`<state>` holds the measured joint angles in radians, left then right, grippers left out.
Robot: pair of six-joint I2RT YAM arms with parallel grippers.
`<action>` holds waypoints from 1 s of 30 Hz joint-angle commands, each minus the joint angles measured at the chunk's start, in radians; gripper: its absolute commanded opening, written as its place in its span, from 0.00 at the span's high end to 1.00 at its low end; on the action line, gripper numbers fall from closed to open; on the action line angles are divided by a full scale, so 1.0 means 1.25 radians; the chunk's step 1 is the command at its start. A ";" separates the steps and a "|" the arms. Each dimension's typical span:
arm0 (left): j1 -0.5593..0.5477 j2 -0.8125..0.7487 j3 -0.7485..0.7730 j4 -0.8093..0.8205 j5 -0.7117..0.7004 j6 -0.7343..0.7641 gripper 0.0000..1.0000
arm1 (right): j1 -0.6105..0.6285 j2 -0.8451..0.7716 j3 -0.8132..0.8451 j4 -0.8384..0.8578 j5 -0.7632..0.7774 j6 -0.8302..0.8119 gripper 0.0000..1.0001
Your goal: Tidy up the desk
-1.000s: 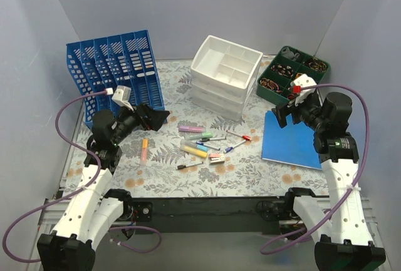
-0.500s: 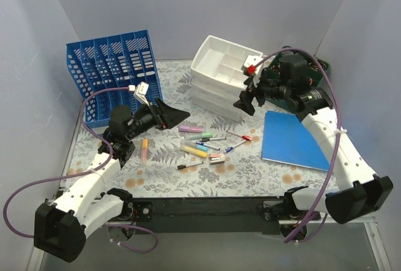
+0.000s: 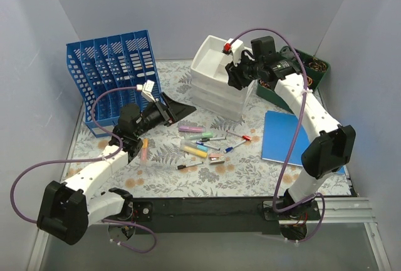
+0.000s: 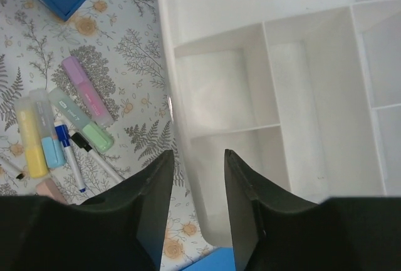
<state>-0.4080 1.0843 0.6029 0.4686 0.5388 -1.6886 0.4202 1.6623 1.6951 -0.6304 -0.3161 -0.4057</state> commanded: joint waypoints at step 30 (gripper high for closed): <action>-0.041 0.389 0.093 0.376 -0.101 -0.254 0.26 | 0.000 0.051 0.085 -0.101 -0.082 0.026 0.96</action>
<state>-0.4446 1.5196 0.6449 0.8459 0.4633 -1.9755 0.4244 1.7664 1.7710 -0.7475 -0.3367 -0.3954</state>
